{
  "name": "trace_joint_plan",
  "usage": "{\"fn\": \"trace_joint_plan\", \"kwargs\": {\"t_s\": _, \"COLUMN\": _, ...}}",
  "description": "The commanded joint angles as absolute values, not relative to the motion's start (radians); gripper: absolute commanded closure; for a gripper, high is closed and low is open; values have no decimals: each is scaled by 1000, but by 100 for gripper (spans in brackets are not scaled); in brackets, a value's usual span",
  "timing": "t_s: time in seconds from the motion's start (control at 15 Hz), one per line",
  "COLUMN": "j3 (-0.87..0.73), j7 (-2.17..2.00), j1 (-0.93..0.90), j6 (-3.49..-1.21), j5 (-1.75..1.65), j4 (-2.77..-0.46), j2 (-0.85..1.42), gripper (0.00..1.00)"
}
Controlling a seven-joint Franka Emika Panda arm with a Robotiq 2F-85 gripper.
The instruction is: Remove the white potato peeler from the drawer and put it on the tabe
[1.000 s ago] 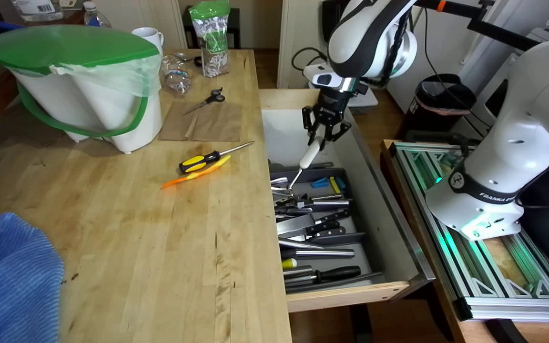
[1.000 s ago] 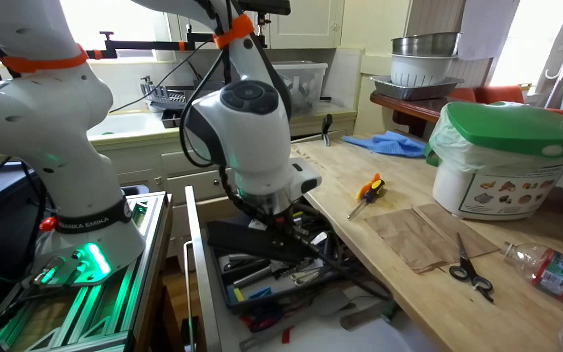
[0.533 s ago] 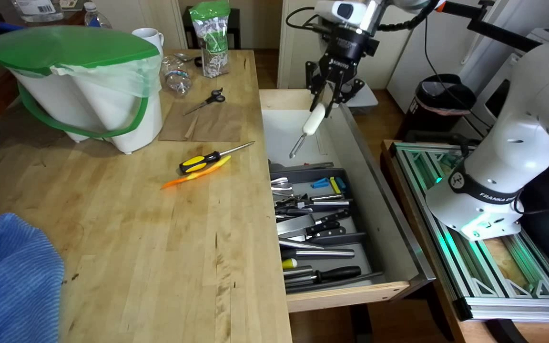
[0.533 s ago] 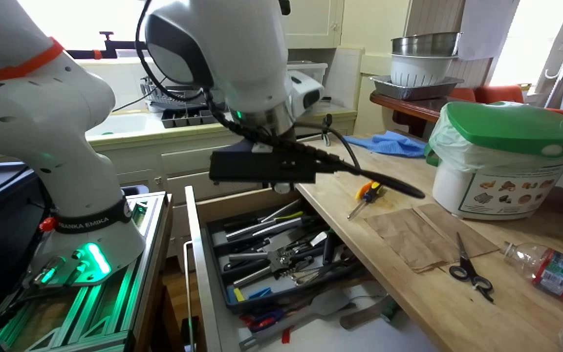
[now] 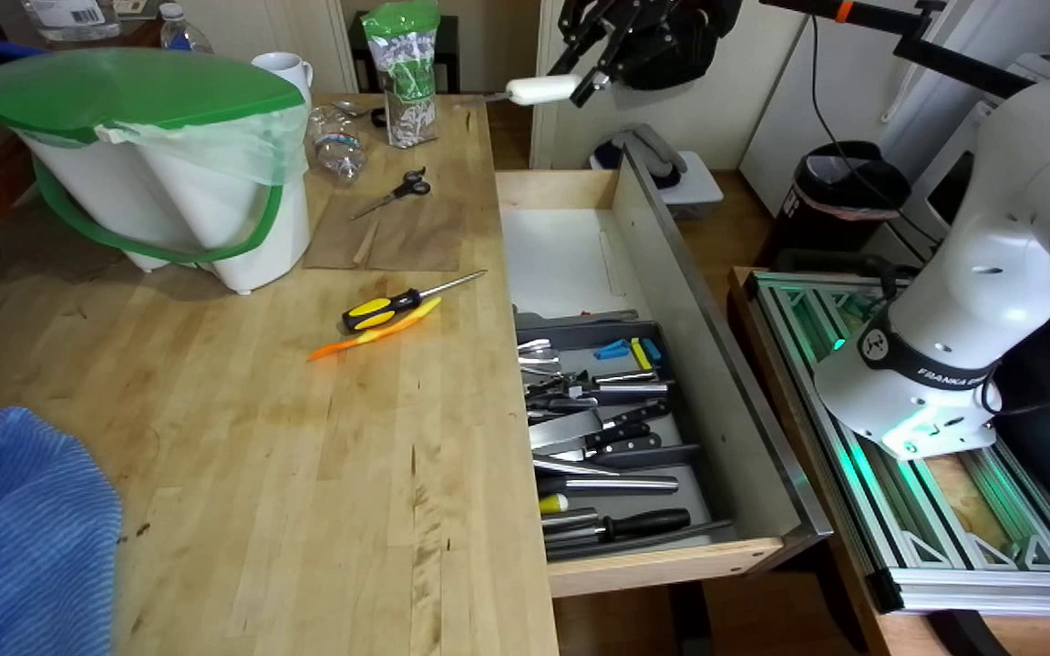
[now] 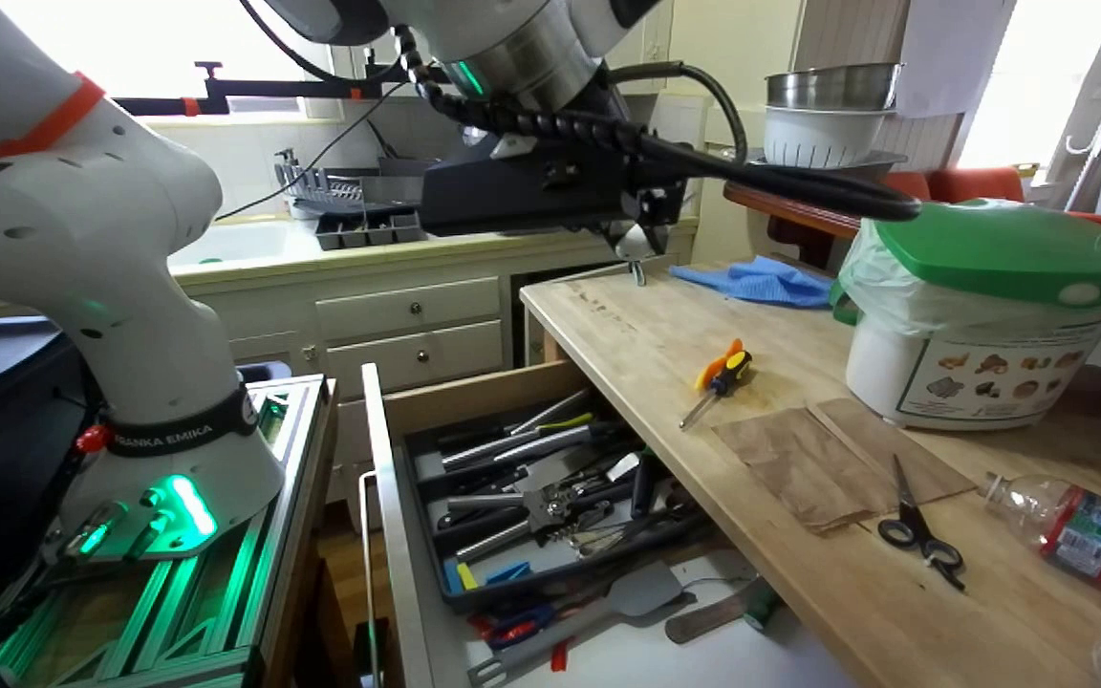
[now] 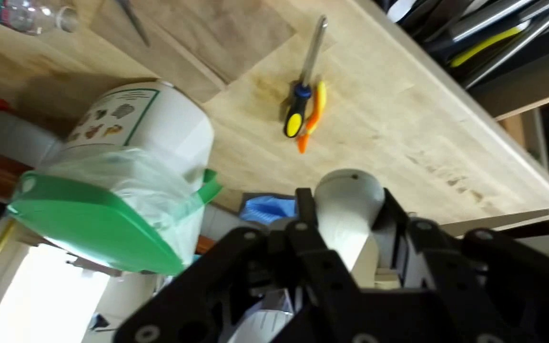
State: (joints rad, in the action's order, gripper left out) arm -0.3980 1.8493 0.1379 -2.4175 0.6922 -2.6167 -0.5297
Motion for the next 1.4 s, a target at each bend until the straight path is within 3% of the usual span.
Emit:
{"fn": "trace_joint_plan", "kwargs": {"t_s": 0.0, "j3": -423, "j7": 1920, "j1": -18, "j6": -2622, "j5": 937, "j4": -2556, "j2": -351, "gripper": 91}}
{"fn": "trace_joint_plan", "kwargs": {"t_s": 0.2, "j3": -485, "j7": 2055, "j1": -150, "j6": -2654, "j5": 1174, "j4": -2473, "j2": -202, "gripper": 91}}
{"fn": "trace_joint_plan", "kwargs": {"t_s": 0.4, "j3": -522, "j7": 2178, "j1": -198, "j6": -2537, "j5": 1357, "j4": -2370, "j2": -22, "gripper": 91}}
{"fn": "trace_joint_plan", "kwargs": {"t_s": 0.47, "j3": -483, "j7": 2098, "j1": -169, "j6": -2611, "j5": 1259, "j4": -2465, "j2": -164, "gripper": 66}}
{"fn": "trace_joint_plan", "kwargs": {"t_s": 0.53, "j3": -491, "j7": 2126, "j1": -180, "j6": -2584, "j5": 1298, "j4": -2435, "j2": -110, "gripper": 66}}
{"fn": "trace_joint_plan", "kwargs": {"t_s": 0.6, "j3": -371, "j7": 2140, "j1": -57, "j6": -2563, "j5": 1321, "j4": -2410, "j2": -64, "gripper": 66}}
{"fn": "trace_joint_plan", "kwargs": {"t_s": 0.8, "j3": -373, "j7": 2144, "j1": -57, "j6": -2559, "j5": 1326, "j4": -2379, "j2": -22, "gripper": 66}}
{"fn": "trace_joint_plan", "kwargs": {"t_s": 0.87, "j3": -374, "j7": 2144, "j1": -57, "j6": -2559, "j5": 1326, "j4": -2378, "j2": -23, "gripper": 91}}
{"fn": "trace_joint_plan", "kwargs": {"t_s": 1.33, "j3": -407, "j7": 2228, "j1": -106, "j6": -2519, "j5": 1413, "j4": -2317, "j2": 142, "gripper": 91}}
